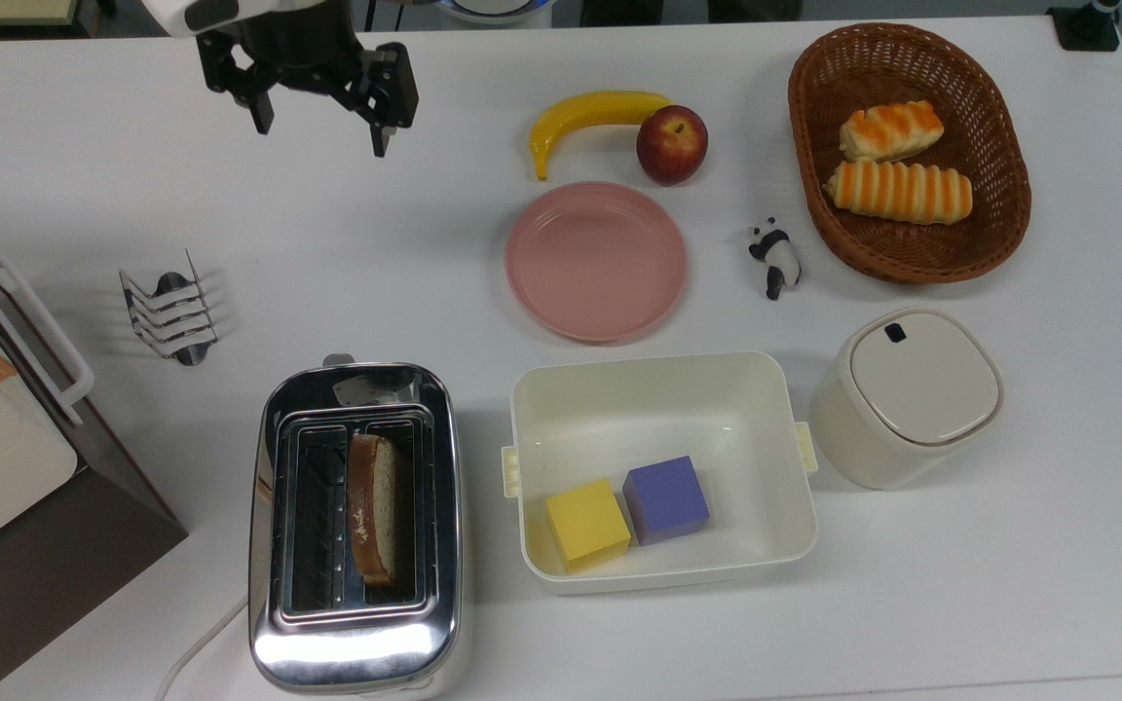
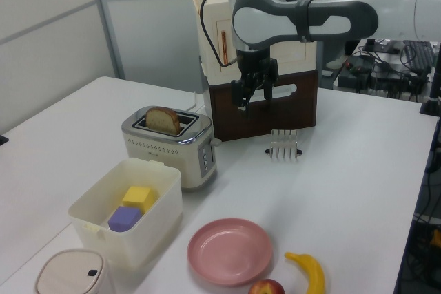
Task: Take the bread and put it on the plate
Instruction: 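Move the open gripper from the rest pose toward the silver toaster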
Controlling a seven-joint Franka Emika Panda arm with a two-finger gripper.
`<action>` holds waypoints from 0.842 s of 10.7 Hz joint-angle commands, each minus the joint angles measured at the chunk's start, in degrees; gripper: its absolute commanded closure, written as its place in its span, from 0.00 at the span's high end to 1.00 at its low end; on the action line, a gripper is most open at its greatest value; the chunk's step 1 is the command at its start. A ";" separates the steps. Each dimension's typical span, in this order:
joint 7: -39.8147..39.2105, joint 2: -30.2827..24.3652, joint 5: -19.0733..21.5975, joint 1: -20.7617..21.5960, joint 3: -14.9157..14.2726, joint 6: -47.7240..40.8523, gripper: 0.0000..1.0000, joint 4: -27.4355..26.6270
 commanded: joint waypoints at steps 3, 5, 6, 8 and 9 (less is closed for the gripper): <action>-2.61 -0.20 1.17 0.39 -0.19 5.93 1.00 -1.51; -2.61 -0.20 1.17 0.39 -0.19 6.03 1.00 -1.51; -2.61 -0.20 1.17 0.39 -0.19 6.03 1.00 -1.51; -2.70 -0.20 1.17 0.39 -0.19 6.03 1.00 -1.51; -2.61 -0.20 1.17 0.39 -0.19 6.03 1.00 -1.51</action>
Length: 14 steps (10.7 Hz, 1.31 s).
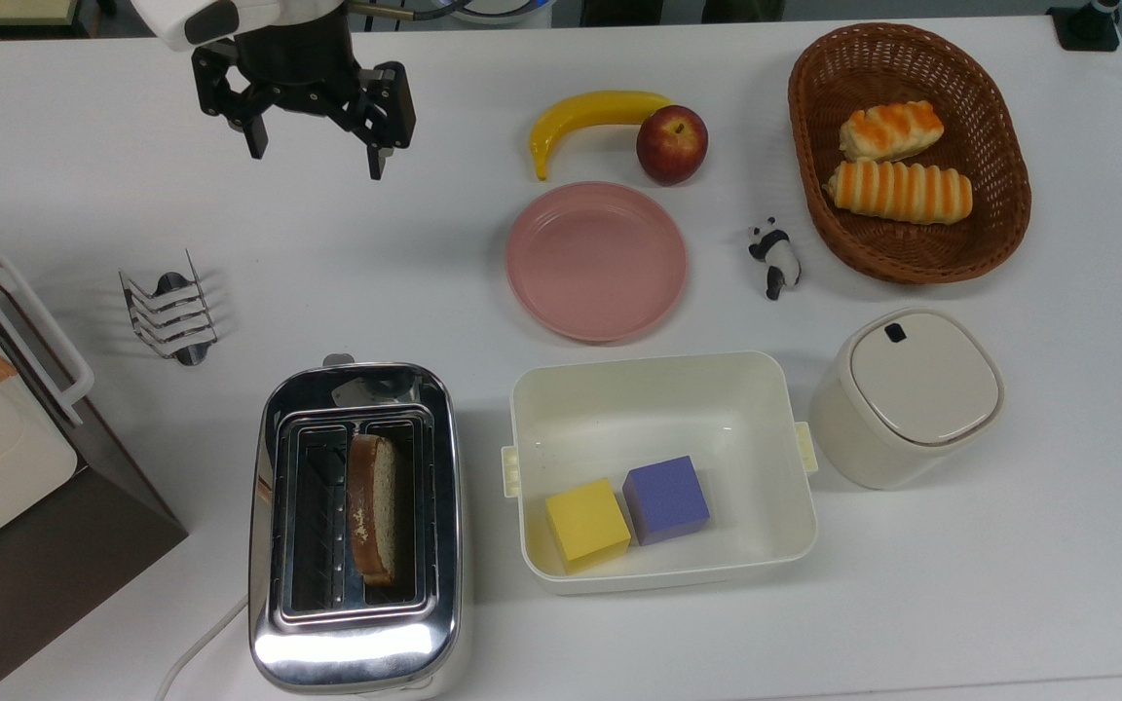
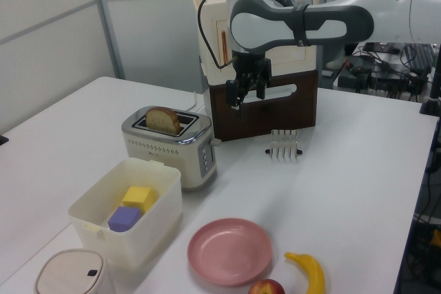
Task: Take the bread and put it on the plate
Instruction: 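Lower the open gripper over the bread slice in the toaster slot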
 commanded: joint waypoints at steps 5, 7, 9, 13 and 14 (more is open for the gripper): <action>-1.46 3.43 1.60 1.26 0.25 14.01 1.00 -0.83; -1.81 5.20 1.78 1.61 0.34 20.36 1.00 -0.74; -2.16 8.45 1.69 2.40 0.42 30.62 1.00 -0.74; -1.64 15.04 1.51 2.41 0.42 45.24 1.00 0.66; -1.46 15.93 1.51 2.41 0.51 48.40 0.95 0.58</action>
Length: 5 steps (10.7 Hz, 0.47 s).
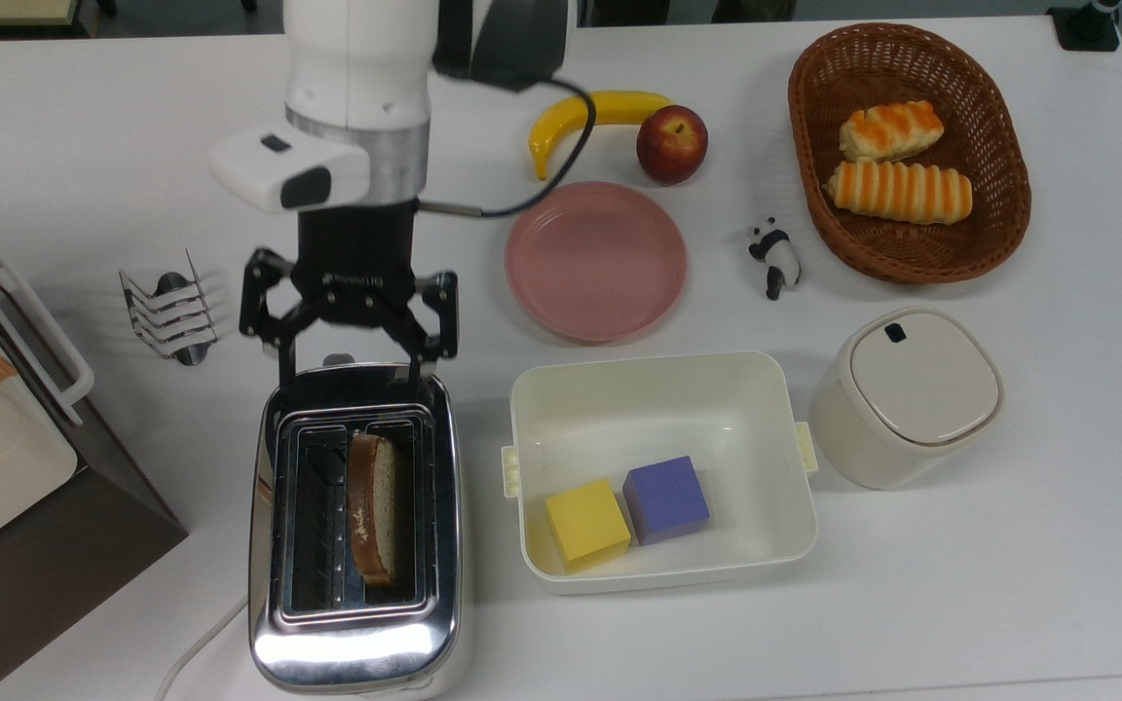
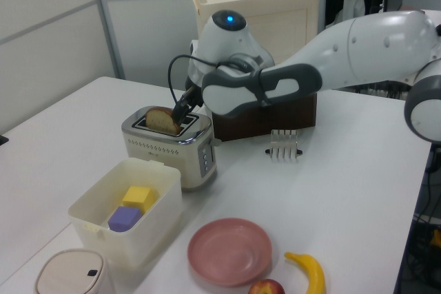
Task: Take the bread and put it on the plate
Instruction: 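Lower the open gripper over the bread slice in the toaster slot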
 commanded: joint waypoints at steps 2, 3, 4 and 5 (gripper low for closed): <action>-0.87 4.08 0.65 0.75 0.01 10.13 0.61 0.74; -0.70 4.87 0.74 0.84 0.19 11.98 0.32 0.65; -0.78 5.58 0.74 0.84 0.19 13.30 0.17 0.74; -1.13 6.02 0.57 0.84 0.19 13.92 0.03 0.74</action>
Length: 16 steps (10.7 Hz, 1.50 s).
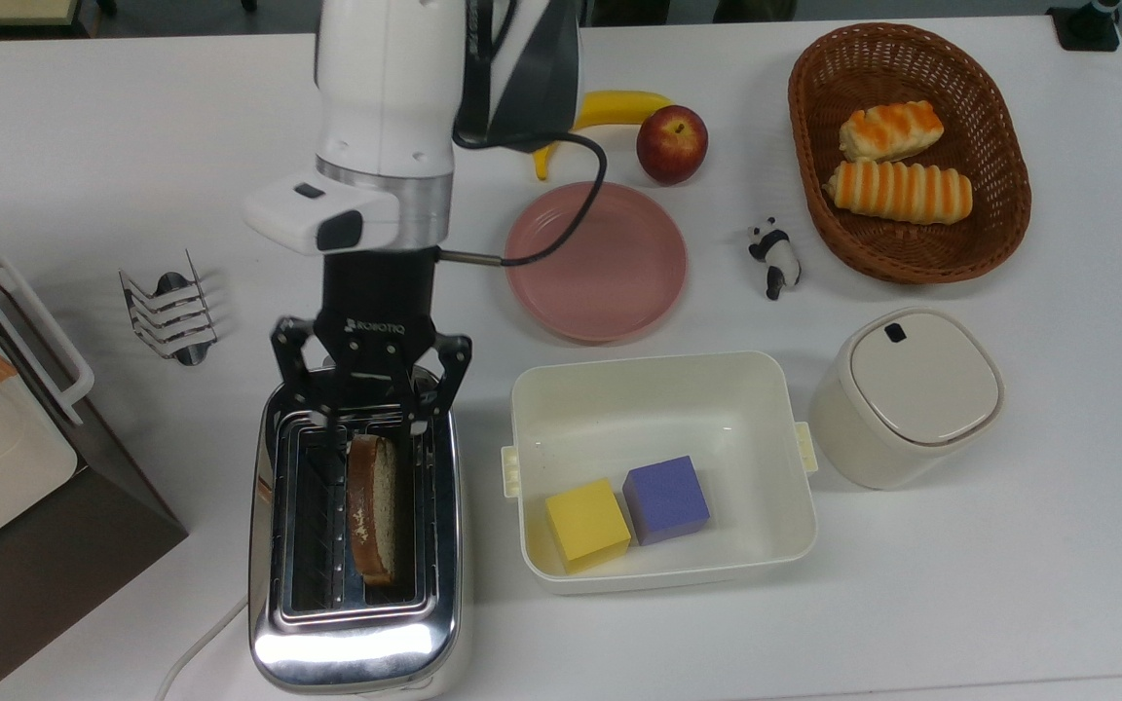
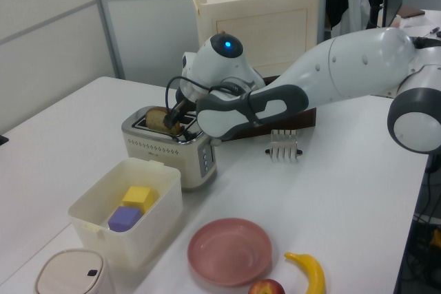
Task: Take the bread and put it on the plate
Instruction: 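Close the gripper on the top of the bread slice, then lift the bread slice up out of the toaster slot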
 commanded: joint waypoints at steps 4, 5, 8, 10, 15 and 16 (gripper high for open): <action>0.87 -0.20 1.35 -0.10 -0.15 2.35 0.00 3.45; 2.45 -1.17 1.70 0.08 -0.15 2.26 0.00 4.25; 4.66 -5.29 1.71 0.87 -0.15 2.09 0.00 4.52; 4.75 -8.98 2.23 1.65 -0.06 1.57 0.00 4.43; -0.49 -16.28 3.29 4.28 -0.06 -31.14 0.01 3.90; -4.00 -16.64 3.90 4.99 -0.06 -39.23 0.01 4.08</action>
